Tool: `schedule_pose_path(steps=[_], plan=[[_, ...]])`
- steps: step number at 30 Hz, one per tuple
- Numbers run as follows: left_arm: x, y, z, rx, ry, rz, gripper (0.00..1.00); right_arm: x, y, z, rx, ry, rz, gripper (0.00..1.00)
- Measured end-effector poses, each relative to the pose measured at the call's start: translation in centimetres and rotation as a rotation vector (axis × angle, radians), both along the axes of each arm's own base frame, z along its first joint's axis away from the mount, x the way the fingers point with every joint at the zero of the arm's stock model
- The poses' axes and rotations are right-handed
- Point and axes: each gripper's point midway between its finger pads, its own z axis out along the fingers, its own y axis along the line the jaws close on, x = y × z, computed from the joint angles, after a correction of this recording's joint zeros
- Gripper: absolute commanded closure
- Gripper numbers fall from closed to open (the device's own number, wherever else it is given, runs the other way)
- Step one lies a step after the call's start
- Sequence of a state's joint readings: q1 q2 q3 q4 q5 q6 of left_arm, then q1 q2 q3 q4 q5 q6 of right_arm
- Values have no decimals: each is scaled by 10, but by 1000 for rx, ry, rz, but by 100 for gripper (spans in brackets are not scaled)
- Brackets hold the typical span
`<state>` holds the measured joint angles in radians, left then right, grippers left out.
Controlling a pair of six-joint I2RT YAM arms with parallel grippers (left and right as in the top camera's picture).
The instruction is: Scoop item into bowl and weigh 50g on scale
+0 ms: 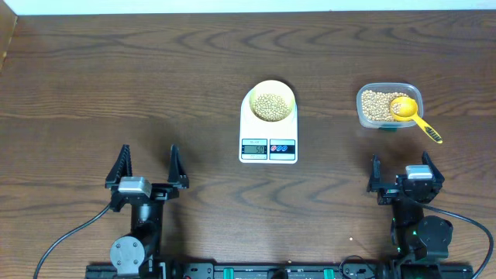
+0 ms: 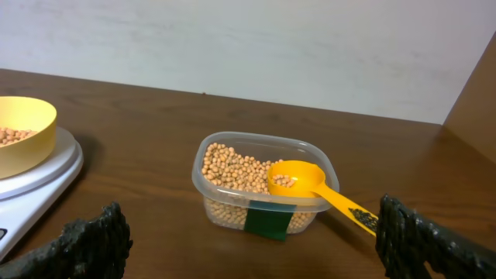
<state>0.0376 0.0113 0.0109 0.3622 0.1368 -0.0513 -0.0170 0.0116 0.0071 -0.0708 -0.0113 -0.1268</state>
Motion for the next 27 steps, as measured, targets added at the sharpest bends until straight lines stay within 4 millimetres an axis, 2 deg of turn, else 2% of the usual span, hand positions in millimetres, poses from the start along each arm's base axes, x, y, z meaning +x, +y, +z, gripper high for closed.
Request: schedule_pose_path(steps=[7,11,16,22,27], plan=[[2,0,-6,3,21,1,2,0,0,0,0,0,0,1],[5,0,-22,4,88,2,2,0,0,0,0,0,0,1],[9,0,-55,12,221,4,2,0,0,0,0,0,0,1],[9,0,-83,13,337,3,2,0,0,0,0,0,0,1],[8,1,-90,48,363,11,2,0,0,0,0,0,0,1]])
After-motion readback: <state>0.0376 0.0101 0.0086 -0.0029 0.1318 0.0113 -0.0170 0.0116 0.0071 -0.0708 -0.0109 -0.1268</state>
